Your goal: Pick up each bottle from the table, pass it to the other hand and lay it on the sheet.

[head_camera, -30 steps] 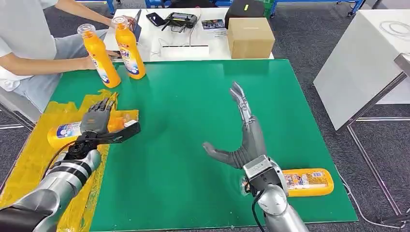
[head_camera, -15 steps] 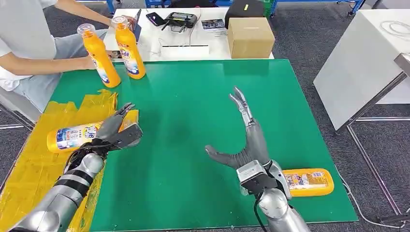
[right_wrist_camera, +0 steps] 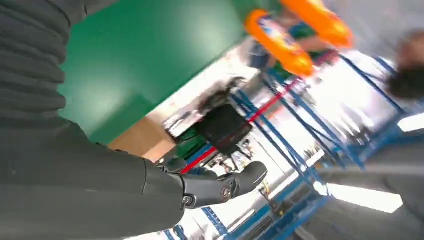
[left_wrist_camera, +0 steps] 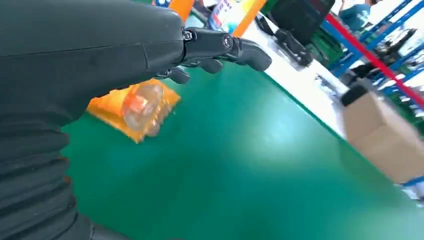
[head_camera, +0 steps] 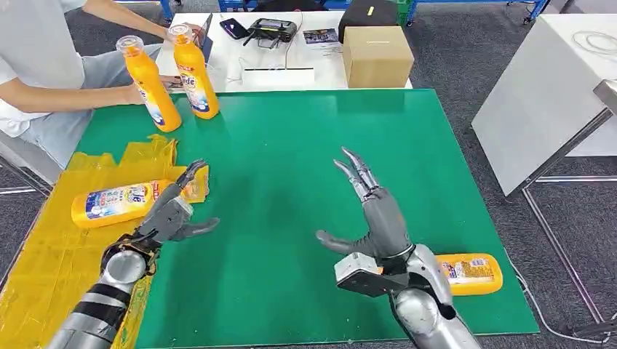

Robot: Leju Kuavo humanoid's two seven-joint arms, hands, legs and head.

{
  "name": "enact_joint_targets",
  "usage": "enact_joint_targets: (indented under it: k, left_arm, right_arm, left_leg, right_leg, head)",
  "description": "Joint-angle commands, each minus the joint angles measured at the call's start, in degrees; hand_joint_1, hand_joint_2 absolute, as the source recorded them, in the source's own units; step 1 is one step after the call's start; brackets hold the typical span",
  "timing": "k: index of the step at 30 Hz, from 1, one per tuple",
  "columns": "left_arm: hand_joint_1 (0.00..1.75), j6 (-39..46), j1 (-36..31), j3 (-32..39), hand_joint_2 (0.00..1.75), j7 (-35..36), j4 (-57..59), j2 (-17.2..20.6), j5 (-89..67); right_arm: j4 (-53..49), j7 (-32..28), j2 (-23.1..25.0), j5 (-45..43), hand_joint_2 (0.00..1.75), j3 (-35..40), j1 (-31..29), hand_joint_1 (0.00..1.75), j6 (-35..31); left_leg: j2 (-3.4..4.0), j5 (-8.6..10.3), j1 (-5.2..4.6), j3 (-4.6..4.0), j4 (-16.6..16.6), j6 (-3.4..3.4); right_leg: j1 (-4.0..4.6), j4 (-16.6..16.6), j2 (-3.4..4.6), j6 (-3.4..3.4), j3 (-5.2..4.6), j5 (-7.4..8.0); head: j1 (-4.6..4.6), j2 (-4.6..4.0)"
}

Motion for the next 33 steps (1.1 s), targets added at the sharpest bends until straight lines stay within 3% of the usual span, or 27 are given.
enact_joint_targets:
  k: [1, 3, 8, 16, 21, 29, 33]
  left_arm:
    - [0.0, 0.45, 3.17, 2.43, 1.75, 1.14, -3.95, -3.76, 1.71]
    - [0.0, 0.44, 3.1, 2.7, 1.75, 0.61, -3.92, -4.33, 2.46]
    - [0.0, 0.08, 3.31, 1.74, 1.75, 0.3, -5.03, -5.03, 2.89]
    - [0.0, 0.02, 1.9, -0.54, 1.75, 0.04, -3.49, -5.39, 3.56]
    - [0.0, 0.23, 2.33, -1.37, 1.75, -0.02, -4.53, -5.86, 3.81]
    - [0.0, 0.1, 1.48, -2.59, 1.75, 0.23, -4.46, -6.38, 4.07]
    - [0.0, -0.16, 0.24, -3.8, 1.75, 0.16, -3.41, -6.15, 4.69]
  right_arm:
    - [0.09, 4.41, -13.83, 11.53, 1.75, -1.09, 5.98, 0.0, 2.48]
    - [-0.25, 5.37, -16.55, 12.47, 1.75, -2.28, 7.17, 0.0, 4.39]
    - [-0.99, 5.22, -18.22, 11.78, 1.75, -4.69, 8.19, 0.0, 5.82]
    - [-0.66, 3.52, -25.2, 5.8, 1.75, -9.97, 8.21, 0.0, 12.41]
    - [5.81, 9.39, -23.29, 12.1, 1.75, -12.34, 5.64, 0.0, 11.5]
    - [9.45, 8.99, -23.97, 11.14, 1.75, -12.38, 3.88, 0.0, 13.2]
    - [11.1, 6.96, -27.82, 7.4, 1.75, -11.6, 3.36, 0.0, 17.64]
  left_leg:
    - [-0.29, -0.08, 0.07, 0.23, -0.05, 0.02]
    - [-0.22, -0.02, -0.01, 0.01, -0.01, 0.03]
    - [-0.19, -0.09, 0.03, 0.13, 0.02, 0.01]
    - [-0.15, -0.1, -0.01, 0.12, 0.05, 0.02]
    - [-0.08, -0.08, 0.01, 0.19, -0.01, 0.01]
    - [-0.03, -0.05, 0.03, 0.12, 0.0, -0.01]
    - [-0.05, -0.08, 0.02, 0.13, 0.02, 0.01]
  right_leg:
    - [0.08, -0.19, -0.26, -0.03, 0.41, -0.09]
    - [0.0, -0.07, -0.18, -0.01, 0.14, -0.03]
    - [0.05, -0.08, -0.14, -0.05, 0.28, -0.07]
    - [0.02, -0.04, -0.11, -0.03, 0.23, -0.07]
    - [0.04, -0.13, -0.06, -0.04, 0.29, -0.02]
    - [0.06, -0.11, -0.01, -0.05, 0.2, 0.02]
    - [0.05, -0.08, -0.03, -0.04, 0.22, -0.01]
  head:
    - [-0.02, 0.0]
    - [0.0, 0.0]
    - [0.0, 0.0]
    - [-0.04, 0.0]
    - [0.0, 0.0]
    - [-0.04, 0.0]
    - [-0.04, 0.0]
